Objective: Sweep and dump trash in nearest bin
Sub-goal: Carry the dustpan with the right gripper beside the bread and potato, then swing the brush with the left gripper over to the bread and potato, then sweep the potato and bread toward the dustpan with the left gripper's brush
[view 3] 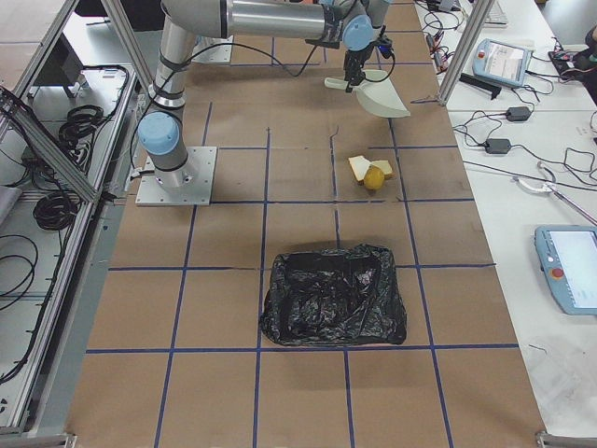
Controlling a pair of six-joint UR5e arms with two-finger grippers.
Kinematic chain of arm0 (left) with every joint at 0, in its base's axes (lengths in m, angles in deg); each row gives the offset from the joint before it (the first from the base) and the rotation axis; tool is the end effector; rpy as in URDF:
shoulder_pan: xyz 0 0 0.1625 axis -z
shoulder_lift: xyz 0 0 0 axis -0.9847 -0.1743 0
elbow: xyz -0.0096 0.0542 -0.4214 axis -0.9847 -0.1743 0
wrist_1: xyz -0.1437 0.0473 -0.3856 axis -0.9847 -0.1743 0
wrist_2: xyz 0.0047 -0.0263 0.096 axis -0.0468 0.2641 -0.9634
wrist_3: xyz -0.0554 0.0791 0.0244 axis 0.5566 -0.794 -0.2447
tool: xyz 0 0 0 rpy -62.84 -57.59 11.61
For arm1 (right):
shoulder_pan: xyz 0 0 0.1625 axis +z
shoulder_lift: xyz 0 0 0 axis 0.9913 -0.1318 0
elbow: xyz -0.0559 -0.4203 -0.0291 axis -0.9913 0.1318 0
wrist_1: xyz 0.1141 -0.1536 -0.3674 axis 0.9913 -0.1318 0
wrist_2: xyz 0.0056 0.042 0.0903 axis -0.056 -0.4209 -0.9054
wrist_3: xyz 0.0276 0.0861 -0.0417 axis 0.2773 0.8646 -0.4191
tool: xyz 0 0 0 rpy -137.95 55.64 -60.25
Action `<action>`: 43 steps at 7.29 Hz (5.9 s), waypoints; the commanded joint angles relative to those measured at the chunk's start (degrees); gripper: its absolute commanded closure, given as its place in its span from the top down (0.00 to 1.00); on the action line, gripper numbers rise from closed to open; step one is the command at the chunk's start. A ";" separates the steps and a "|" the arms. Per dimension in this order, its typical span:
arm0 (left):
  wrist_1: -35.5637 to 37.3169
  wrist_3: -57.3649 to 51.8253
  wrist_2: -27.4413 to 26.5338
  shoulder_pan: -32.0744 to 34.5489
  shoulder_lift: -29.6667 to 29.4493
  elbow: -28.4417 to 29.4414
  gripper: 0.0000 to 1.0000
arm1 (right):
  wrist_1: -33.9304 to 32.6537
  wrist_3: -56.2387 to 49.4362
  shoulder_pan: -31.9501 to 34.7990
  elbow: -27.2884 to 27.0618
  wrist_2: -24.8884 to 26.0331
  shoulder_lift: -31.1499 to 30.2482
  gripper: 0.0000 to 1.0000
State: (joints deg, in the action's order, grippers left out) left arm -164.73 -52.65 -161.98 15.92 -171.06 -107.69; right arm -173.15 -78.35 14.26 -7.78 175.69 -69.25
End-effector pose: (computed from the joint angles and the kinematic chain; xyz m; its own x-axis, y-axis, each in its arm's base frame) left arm -0.1672 -0.4271 0.3444 -0.9894 0.0948 -0.1098 0.0772 0.9850 0.1545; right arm 0.1992 -0.6274 0.3784 -0.9593 -0.2766 0.0572 -0.2617 0.9465 0.1887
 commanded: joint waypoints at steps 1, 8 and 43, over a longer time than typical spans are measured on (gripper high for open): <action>0.23 0.02 0.10 0.09 -0.09 0.02 0.00 | 2.00 -18.26 -7.09 -0.02 4.79 -2.35 0.02; 0.23 -0.06 3.43 1.14 -0.09 0.11 0.00 | -2.52 -73.82 -33.90 -4.41 12.44 -5.17 0.01; 8.85 31.14 32.68 37.36 -66.26 76.91 0.00 | -41.23 -111.60 -33.67 -11.71 9.20 8.46 0.00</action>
State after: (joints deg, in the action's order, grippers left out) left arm -156.64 -21.51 -132.22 53.28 -235.71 -32.50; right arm -214.31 -189.95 -19.41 -19.49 184.89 -60.78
